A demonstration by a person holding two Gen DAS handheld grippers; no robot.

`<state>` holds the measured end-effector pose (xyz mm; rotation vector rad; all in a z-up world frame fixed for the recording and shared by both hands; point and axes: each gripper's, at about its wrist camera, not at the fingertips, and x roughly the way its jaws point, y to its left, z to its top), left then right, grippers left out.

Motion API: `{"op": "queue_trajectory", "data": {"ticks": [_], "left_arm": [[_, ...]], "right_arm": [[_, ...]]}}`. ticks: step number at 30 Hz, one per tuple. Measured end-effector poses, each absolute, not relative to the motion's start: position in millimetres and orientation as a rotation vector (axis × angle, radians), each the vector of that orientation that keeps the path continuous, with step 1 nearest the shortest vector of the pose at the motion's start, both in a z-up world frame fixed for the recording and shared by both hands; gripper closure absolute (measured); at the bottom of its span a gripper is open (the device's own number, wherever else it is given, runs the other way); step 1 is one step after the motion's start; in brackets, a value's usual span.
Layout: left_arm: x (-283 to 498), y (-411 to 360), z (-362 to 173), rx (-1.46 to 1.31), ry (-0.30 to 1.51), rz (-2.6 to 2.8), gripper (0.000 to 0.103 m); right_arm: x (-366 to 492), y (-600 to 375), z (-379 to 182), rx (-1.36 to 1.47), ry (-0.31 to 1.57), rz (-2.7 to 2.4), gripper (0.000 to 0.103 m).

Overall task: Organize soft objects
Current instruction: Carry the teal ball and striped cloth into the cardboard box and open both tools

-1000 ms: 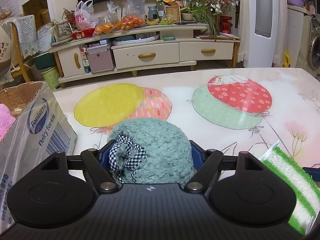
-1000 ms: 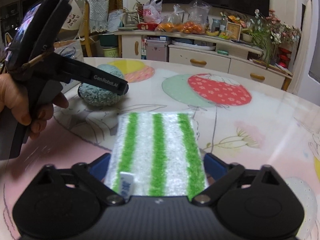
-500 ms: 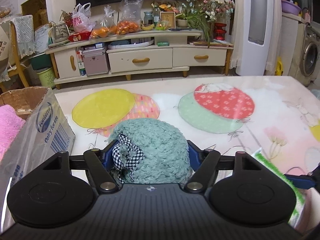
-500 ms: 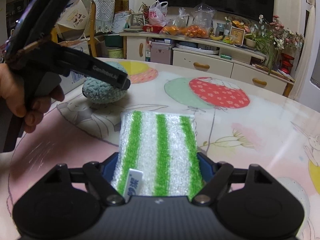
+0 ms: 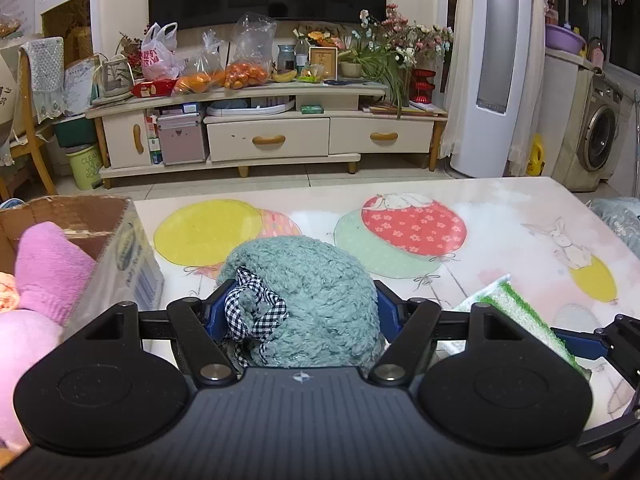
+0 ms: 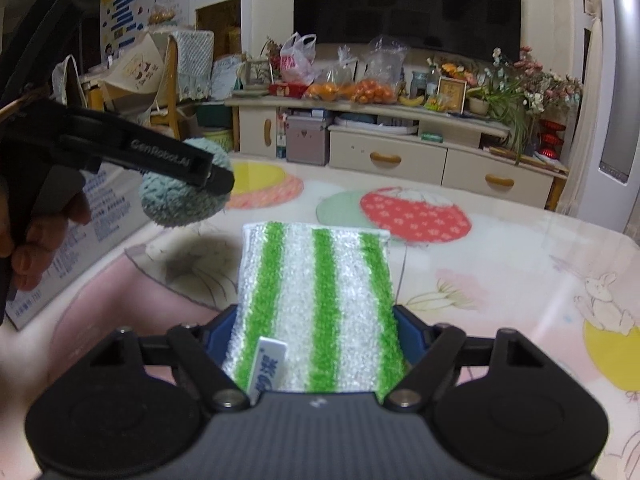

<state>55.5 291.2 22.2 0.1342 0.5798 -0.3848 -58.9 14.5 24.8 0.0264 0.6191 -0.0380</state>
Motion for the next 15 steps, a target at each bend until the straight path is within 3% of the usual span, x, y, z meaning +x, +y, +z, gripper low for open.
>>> {"op": "queue_trajectory", "data": {"ticks": [15], "left_arm": [[27.1,316.4,46.4,0.122,0.549,-0.402,0.017]], "right_arm": [[-78.5,46.3,66.8,-0.002,0.537,-0.051,0.024]]}}
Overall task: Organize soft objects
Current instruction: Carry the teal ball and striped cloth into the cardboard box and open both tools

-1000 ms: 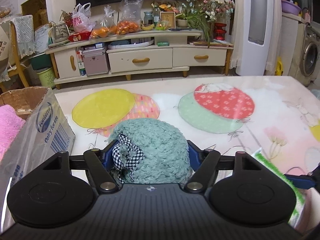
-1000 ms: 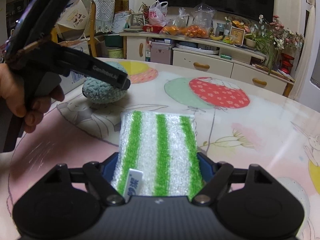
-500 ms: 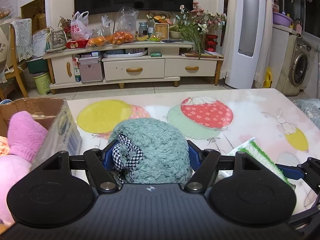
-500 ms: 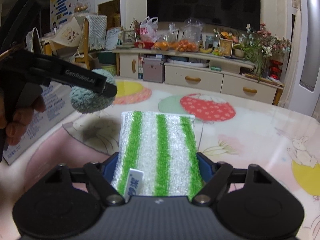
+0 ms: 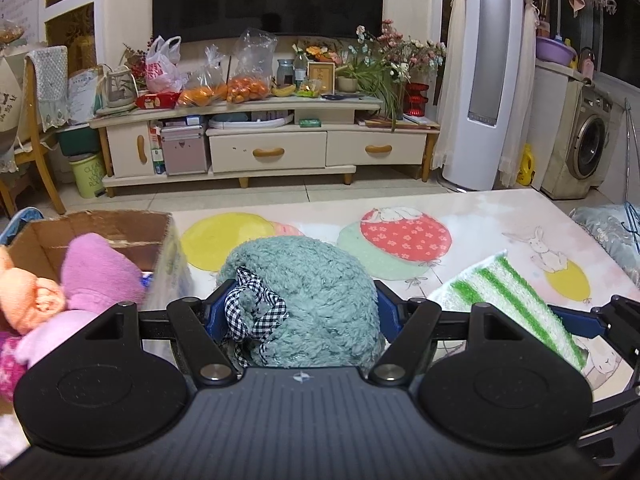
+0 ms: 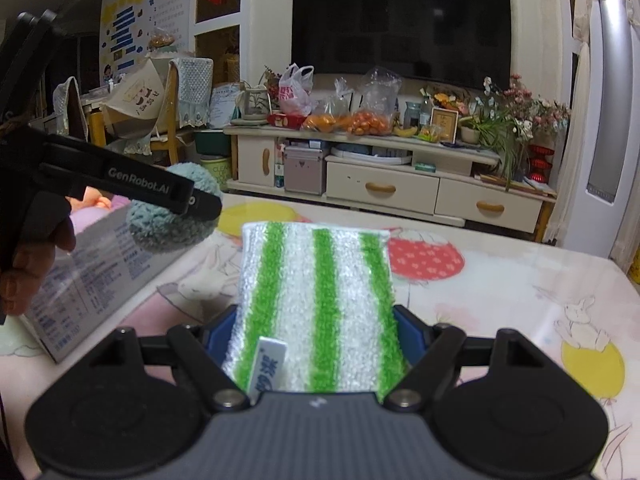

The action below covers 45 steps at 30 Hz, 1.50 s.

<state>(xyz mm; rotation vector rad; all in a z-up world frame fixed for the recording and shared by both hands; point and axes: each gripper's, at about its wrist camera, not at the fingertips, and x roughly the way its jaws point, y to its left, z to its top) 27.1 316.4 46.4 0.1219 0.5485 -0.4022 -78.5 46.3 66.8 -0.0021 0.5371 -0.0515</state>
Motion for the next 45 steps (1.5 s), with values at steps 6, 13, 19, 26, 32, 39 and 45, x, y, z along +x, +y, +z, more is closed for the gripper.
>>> {"op": "queue_trajectory", "data": {"ticks": [6,13,19,26,32,39,45], "left_arm": [[19.6,337.9,58.3,0.093,0.522,-0.379,0.016],[18.1,378.1,76.2,0.049,0.486,-0.320,0.016],[25.5,414.4,80.7,0.013,0.475,-0.230,0.016],[37.1,452.4,81.4,-0.047,0.487,-0.133,0.016],[49.6,470.7,69.7,-0.064,0.538,-0.083,0.016],[46.5,475.0,60.7,-0.045,0.594,-0.070,0.016],[46.3,477.9,60.2,-0.031,0.618,-0.045,0.016]], "right_arm": [[-75.7,66.8,85.5,-0.027,0.514,-0.022,0.024],[-64.4,99.8,107.4,-0.068,0.487,0.048,0.024],[-36.5,124.9,123.6,-0.066,0.459,0.119,0.023],[16.3,152.9,132.9,-0.018,0.448,0.229,0.023],[61.2,171.4,123.6,0.017,0.472,0.296,0.023],[91.4,185.9,108.4,0.064,0.502,0.341,0.023],[103.0,194.8,98.2,0.080,0.519,0.362,0.022]]}}
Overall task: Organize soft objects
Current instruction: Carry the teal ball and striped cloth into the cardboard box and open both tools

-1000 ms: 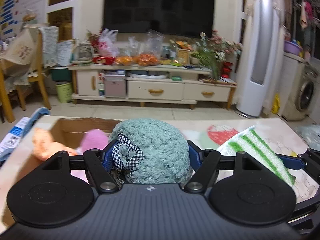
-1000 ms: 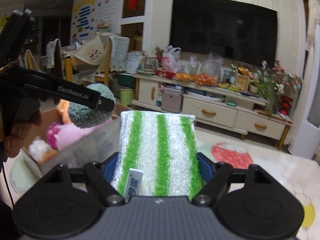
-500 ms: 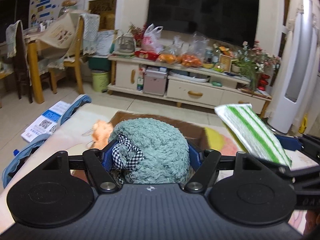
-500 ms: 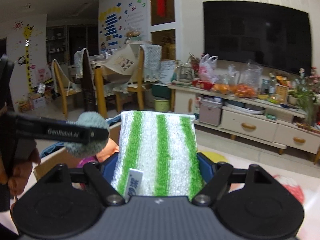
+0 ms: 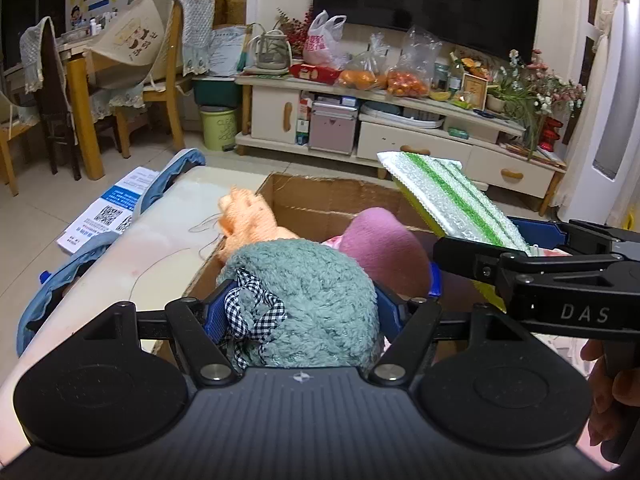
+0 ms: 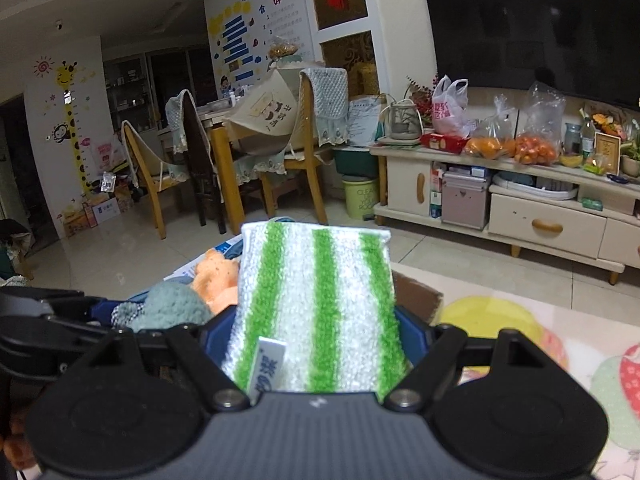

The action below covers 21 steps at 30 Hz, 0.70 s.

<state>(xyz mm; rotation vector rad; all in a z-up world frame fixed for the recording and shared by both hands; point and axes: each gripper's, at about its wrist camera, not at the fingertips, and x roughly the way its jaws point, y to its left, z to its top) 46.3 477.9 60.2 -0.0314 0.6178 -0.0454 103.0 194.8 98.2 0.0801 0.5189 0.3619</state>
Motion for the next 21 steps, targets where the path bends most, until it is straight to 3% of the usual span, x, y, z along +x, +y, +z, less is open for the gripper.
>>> {"op": "queue_trajectory", "data": {"ticks": [21], "left_arm": [[44.8,480.9,56.3,-0.032,0.641,0.007,0.015]], "right_arm": [[120.0,200.9,94.4,0.079,0.543,0.358,0.021]]}}
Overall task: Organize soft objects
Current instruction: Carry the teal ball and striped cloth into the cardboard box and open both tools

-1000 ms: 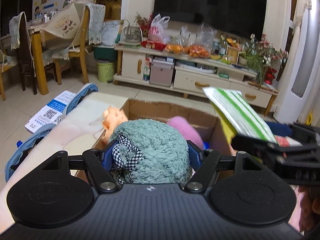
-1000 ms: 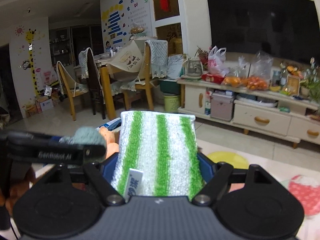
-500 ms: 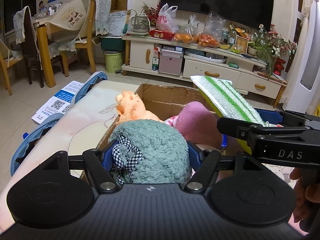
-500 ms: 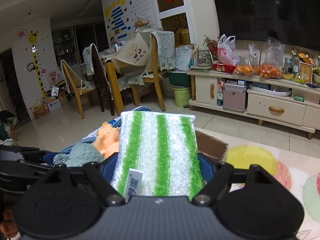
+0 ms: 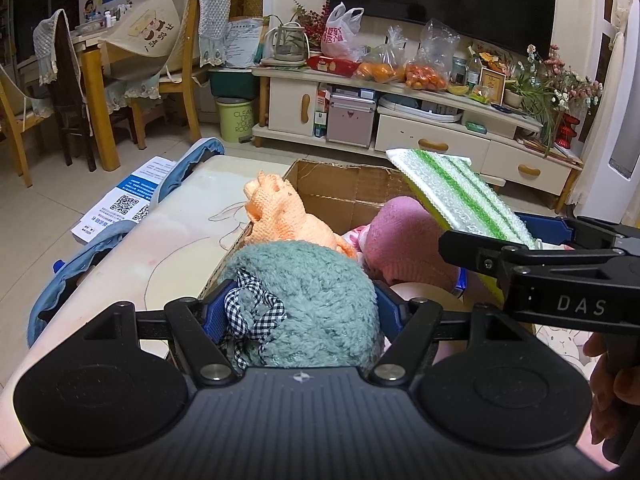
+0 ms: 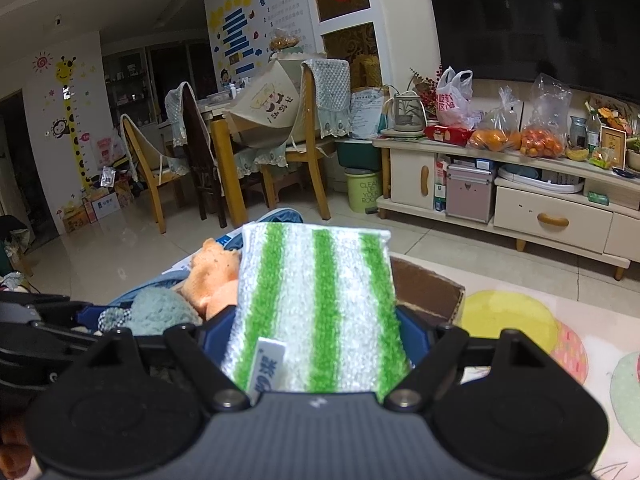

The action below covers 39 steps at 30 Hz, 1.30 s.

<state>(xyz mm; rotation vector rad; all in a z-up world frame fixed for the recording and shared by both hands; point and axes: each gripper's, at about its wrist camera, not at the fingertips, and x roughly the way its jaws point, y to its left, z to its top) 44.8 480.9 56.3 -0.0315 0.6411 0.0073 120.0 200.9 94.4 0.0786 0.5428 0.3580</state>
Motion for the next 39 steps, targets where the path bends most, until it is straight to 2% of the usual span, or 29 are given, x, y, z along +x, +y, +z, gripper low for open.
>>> {"op": "queue_trajectory", "data": {"ticks": [9,11,15,19,28,39], "left_arm": [[42.3,477.6,56.9,-0.029,0.626,0.018,0.018],[42.9,477.2,55.8,-0.025,0.628,0.028,0.014],[42.1,478.3,57.2,-0.035,0.618,0.031,0.004],[39.8,475.2,59.3,-0.044,0.605,0.035,0.000],[35.5,471.3,60.9,-0.050,0.575,0.031,0.000],[23.2,455.1,61.7,-0.018,0.550,-0.002,0.000]], "right_arm": [[120.9,205.8,92.5,0.065,0.542,0.351,0.020],[121.4,206.4,91.6,0.062,0.546,0.351,0.020],[120.5,201.3,92.6,0.085,0.542,0.340,0.011],[114.4,194.0,98.6,0.106,0.506,0.314,0.003],[93.9,183.8,109.4,0.110,0.441,0.186,0.001],[64.5,170.3,104.5,0.156,0.471,0.035,0.001]]}}
